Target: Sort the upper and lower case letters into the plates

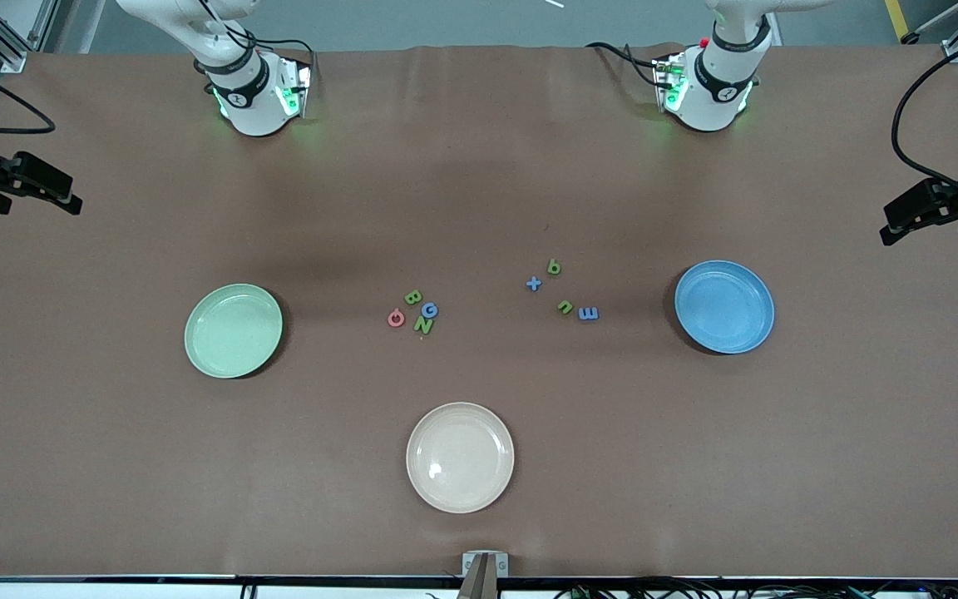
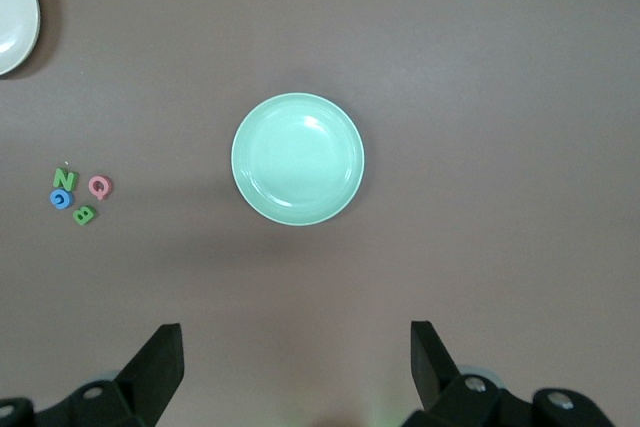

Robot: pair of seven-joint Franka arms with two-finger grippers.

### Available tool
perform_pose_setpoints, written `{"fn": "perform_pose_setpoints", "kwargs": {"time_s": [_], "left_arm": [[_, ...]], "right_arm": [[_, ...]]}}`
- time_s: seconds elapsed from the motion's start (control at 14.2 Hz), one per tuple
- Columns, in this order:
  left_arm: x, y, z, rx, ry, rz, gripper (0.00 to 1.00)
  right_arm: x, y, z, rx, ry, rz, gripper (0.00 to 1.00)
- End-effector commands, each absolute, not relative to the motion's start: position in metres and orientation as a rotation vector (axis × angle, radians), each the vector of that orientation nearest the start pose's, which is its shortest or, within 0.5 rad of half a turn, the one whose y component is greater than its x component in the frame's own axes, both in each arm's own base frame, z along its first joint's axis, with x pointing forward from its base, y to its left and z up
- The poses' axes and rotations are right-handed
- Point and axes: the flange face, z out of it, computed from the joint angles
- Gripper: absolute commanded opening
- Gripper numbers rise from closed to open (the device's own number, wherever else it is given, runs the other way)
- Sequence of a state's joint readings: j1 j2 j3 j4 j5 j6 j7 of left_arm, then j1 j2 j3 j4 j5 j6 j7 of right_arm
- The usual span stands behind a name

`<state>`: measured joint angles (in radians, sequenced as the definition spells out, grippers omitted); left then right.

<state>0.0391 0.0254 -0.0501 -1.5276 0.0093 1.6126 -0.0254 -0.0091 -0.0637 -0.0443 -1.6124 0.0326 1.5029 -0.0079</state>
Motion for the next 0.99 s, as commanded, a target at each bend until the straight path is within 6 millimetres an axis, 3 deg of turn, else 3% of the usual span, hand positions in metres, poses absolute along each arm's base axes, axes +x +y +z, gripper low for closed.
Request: {"fn": "perform_pose_setpoints", "kwargs": {"time_s": [0.0,0.35,0.56,0.77,0.92], "left_arm": [[0.566,-0.007,0.635,-3.149,-0.022,-0.089,1.0],[0.567,-0.012,0.637,-3.144,0.016,-0.097,1.0],[0.577,-0.039,0.618,-3.152,0.074,-0.048,1.0],[0.595,-0.058,0.572,-3.154,0.124,0.075,1.0],[0.596,-0.061,0.57,-3.154,0.148,0.08,1.0]], "right_arm": [[0.521,-0.036,0.637,-3.115,0.093,0.123,1.0],[0.516,-0.022,0.637,-3.14,0.047,0.155,1.0],[0.517,-0.016,0.635,-3.14,0.032,0.152,1.0],[0.519,-0.015,0.634,-3.138,0.029,0.152,1.0],[0.52,-0.014,0.634,-3.136,0.024,0.149,1.0]]}}
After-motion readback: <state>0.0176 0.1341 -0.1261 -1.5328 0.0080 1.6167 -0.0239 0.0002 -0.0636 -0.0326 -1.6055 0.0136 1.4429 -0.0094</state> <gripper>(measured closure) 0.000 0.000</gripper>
